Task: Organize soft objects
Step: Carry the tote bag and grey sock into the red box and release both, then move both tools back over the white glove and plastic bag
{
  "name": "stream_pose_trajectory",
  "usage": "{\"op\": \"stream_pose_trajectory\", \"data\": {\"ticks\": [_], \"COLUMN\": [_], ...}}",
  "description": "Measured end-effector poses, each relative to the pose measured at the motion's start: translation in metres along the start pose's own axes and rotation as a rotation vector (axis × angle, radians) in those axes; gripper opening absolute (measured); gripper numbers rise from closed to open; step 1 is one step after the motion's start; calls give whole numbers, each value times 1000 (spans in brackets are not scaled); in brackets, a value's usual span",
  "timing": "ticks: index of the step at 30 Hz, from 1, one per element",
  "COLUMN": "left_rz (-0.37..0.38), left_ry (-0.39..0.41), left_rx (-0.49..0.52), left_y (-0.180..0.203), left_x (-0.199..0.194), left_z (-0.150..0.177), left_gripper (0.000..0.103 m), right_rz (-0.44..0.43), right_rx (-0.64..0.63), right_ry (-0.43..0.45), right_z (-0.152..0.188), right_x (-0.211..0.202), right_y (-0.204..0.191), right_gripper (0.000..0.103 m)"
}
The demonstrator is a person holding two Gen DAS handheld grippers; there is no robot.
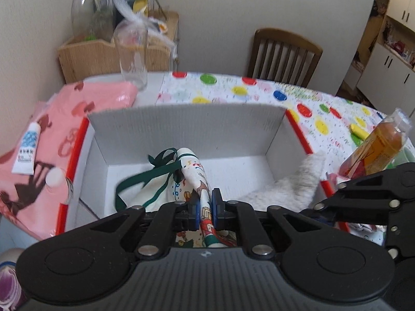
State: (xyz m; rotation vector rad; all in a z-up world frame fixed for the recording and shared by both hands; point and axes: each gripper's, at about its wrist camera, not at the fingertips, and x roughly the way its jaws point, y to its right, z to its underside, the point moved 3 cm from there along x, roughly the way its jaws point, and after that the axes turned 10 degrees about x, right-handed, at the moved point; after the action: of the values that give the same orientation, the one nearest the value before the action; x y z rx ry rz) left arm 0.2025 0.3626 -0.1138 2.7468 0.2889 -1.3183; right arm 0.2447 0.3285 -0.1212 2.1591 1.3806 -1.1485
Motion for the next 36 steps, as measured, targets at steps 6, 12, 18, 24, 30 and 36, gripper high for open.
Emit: {"op": "stream_pose_trajectory", "data": {"ticks": [6,12,18,24,30,36], "left_rz": [26,17,18,9,17,16], "left_ry": [-86,-112,-61,1,56,130], "left_rx": [-27,-21,-27,0,15,60], "left_y": [-1,4,8,17,31,55], "left_x": [27,33,18,-6,-33,-65], "left_z": [5,11,11,8,5,1], "left_gripper": [8,14,73,77,77,77], "right_rz": [26,38,32,37,36,27], "right_rx": [81,99,125,150,168,190], "right_ry": [-41,-19,7,45,101,155], "right_z": [1,4,5,9,18,28], "right_x": [3,-7,-22,-39,-67,-100], "right_y": [13,19,23,26,28,33], "right_gripper": [32,49,57,61,68,79]}}
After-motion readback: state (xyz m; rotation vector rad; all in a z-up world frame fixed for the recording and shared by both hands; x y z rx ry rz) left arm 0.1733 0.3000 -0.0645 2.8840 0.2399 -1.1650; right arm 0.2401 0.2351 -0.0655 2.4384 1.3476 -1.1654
